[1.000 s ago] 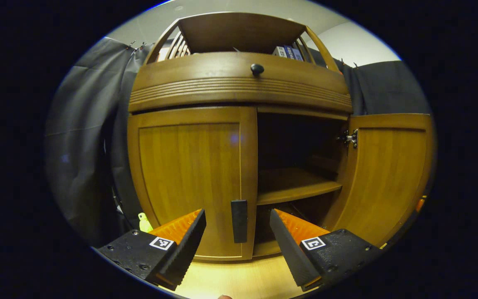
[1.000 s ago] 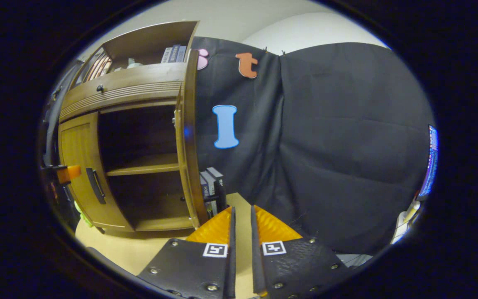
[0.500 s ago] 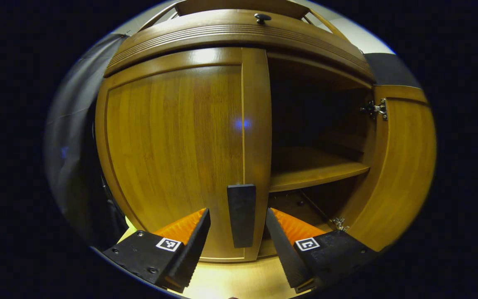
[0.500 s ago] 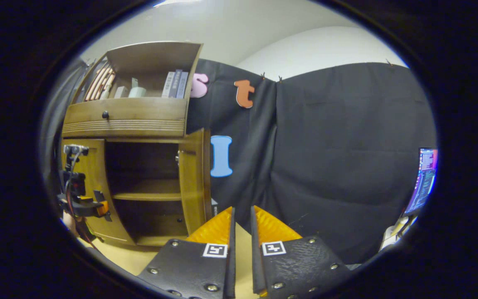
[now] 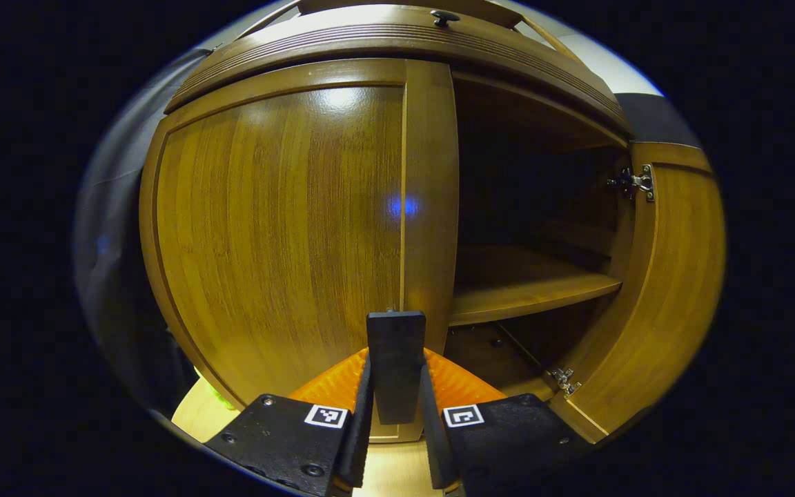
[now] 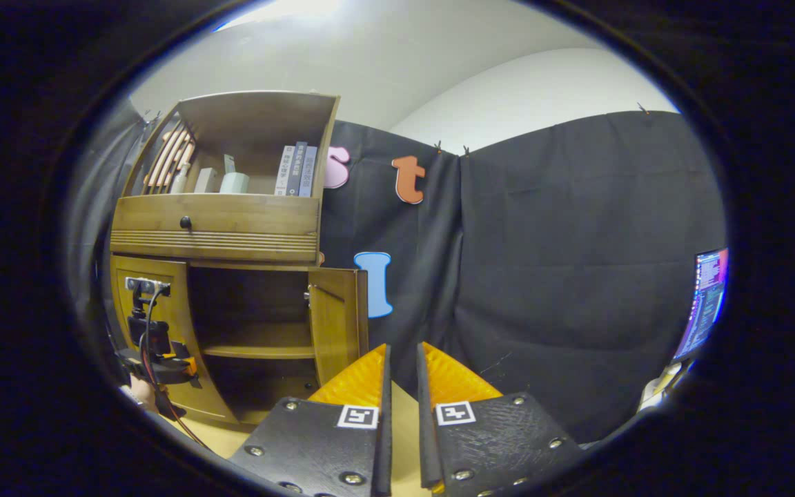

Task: Open the right door of the double-door shoe cabinet with the right hand, and open the left door with the left hand.

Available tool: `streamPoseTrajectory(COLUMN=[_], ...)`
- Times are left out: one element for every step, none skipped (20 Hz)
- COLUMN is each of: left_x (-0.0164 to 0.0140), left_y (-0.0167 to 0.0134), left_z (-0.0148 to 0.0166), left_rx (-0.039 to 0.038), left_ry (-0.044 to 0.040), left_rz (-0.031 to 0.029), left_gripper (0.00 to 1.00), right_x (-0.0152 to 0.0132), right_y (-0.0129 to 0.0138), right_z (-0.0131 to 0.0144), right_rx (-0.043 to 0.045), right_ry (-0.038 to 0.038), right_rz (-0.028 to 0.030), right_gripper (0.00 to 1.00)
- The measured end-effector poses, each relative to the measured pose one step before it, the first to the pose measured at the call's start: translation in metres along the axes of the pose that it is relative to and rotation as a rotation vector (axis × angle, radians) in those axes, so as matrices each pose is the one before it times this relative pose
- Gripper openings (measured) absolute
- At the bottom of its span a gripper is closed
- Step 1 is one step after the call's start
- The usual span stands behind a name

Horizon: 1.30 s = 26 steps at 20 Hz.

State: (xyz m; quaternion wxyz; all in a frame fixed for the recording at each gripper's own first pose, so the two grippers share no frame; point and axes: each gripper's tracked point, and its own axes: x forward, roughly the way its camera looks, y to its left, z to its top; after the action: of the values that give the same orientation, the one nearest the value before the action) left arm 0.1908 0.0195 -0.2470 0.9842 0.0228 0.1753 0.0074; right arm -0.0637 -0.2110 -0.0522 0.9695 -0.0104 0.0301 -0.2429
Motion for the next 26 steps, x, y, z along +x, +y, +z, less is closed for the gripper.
streamPoseTrajectory(left_x=[-0.00006, -0.00063, -0.00113, -0.00073, -0.00092, -0.00208, -0.00235, -0.00208, -0.00345, -0.00351, -0.00455, -0.00466, -0.00476, -0.00512, -0.00485, -0.00539, -0.00485, -0.00518, -0.00455, -0.00466, -0.00465, -0.00525, -0.00373, -0.00491, -0.00412, -0.00518], left_y=[-0.00028, 0.00044, 0.00002, -0.00009, -0.00051, -0.00011, 0.00023, -0.00024, 0.00008, 0.00089, 0.00098, 0.00114, 0.00037, 0.00109, 0.00135, 0.00172, 0.00109, 0.0016, 0.00111, 0.00193, 0.00213, 0.00242, 0.00122, 0.00253, 0.00234, 0.00242], left_z=[0.00045, -0.00065, -0.00041, -0.00019, -0.00022, -0.00097, -0.00001, -0.00086, 0.00006, -0.0007, 0.00026, -0.00088, -0.00038, -0.00116, -0.0009, -0.00033, 0.00001, -0.00129, -0.00024, -0.00074, -0.0004, -0.00093, -0.0005, -0.00065, -0.00032, -0.00081], left_rx=[-0.00271, -0.00067, -0.0005, -0.00327, -0.00099, -0.00035, -0.00058, -0.00046, -0.00023, 0.0002, 0.00043, -0.00175, -0.00344, -0.00372, -0.00236, -0.00055, -0.00088, -0.00316, -0.00471, -0.00479, -0.00552, -0.00422, -0.00335, -0.00471, -0.00474, -0.00519], left_ry=[-0.00196, 0.00189, 0.0013, -0.00023, -0.00079, -0.00081, -0.0014, -0.00065, -0.00231, -0.00294, -0.00267, -0.00239, -0.00311, -0.00371, -0.00361, -0.00326, -0.00428, -0.00285, -0.00102, -0.00168, -0.00161, -0.00053, -0.00087, -0.00081, -0.00046, -0.00089], left_rz=[-0.00189, -0.00082, 0.00081, 0.00192, 0.0006, 0.00025, 0.00051, 0.0005, 0.00215, 0.00211, 0.00321, 0.00298, 0.00264, 0.00318, 0.00305, 0.00405, 0.00543, 0.00844, 0.00833, 0.00788, 0.00689, 0.00616, 0.00691, 0.00822, 0.0093, 0.00981], left_gripper=[0.36, 0.35, 0.34, 0.36, 0.32, 0.31, 0.3, 0.27, 0.28, 0.27, 0.27, 0.27, 0.27, 0.24, 0.27, 0.27, 0.27, 0.24, 0.3, 0.27, 0.29, 0.27, 0.27, 0.27, 0.27, 0.27], right_x=[-0.00041, 0.00132, 0.00014, 0.00004, -0.00112, 0.00115, 0.00108, -0.00045, -0.00026, -0.00021, -0.00111, 0.0002, 0.0001, -0.00021, -0.00117, -0.00237, -0.00352, -0.00072, -0.00035, -0.00022, -0.00051, 0.00033, -0.00032, -0.00047, -0.00086, -0.00036], right_y=[0.00029, 0.0001, 0.00024, 0.00011, -0.00014, 0.00026, 0.00069, 0.00028, 0.00022, 0.00011, 0.00022, 0.00124, 0.00166, 0.0021, 0.00193, 0.00235, 0.00297, 0.00316, 0.00337, 0.00387, 0.00346, 0.00359, 0.00351, 0.00418, 0.00337, 0.0038], right_z=[-0.00046, 0.0, 0.00019, -0.00135, -0.00023, -0.00092, -0.00007, 0.00044, 0.00023, -0.00088, -0.00088, 0.00027, 0.00041, 0.00029, 0.00182, -0.00108, 0.00089, 0.00081, 0.0006, -0.00027, -0.00013, -0.00215, -0.00165, -0.00023, 0.00088, 0.00014], right_rx=[-0.0014, 0.00137, 0.00365, 0.00374, 0.00433, 0.00451, 0.00412, 0.00101, -0.0011, -0.00019, 0.00186, 0.00229, 0.00169, 0.00069, -0.00045, -0.00143, -0.00328, -0.00338, -0.00024, 0.00145, 0.00185, 0.00048, 0.00031, 0.00021, -0.00053, -0.00069], right_ry=[0.00043, 0.00019, -0.00027, 0.00163, 0.00115, 0.00151, -0.00043, -0.00042, 0.00065, 0.00179, 0.00129, 0.00158, 0.0004, -0.00122, -0.00236, -0.00277, -0.00024, 0.0028, 0.00089, 0.0025, 0.00339, 0.00429, 0.00217, 0.00139, 0.00047, 0.00058], right_rz=[0.00492, 0.00546, 0.00609, 0.00519, 0.00511, 0.00666, 0.00777, 0.00652, 0.00656, 0.00846, 0.00923, 0.00957, 0.01016, 0.01027, 0.01089, 0.01307, 0.01292, 0.0135, 0.01494, 0.0149, 0.01549, 0.01393, 0.01366, 0.01271, 0.01216, 0.01216], right_gripper=[0.16, 0.16, 0.16, 0.16, 0.16, 0.16, 0.16, 0.16, 0.16, 0.16, 0.16, 0.16, 0.16, 0.16, 0.16, 0.16, 0.16, 0.16, 0.16, 0.16, 0.16, 0.16, 0.16, 0.16, 0.16, 0.16])
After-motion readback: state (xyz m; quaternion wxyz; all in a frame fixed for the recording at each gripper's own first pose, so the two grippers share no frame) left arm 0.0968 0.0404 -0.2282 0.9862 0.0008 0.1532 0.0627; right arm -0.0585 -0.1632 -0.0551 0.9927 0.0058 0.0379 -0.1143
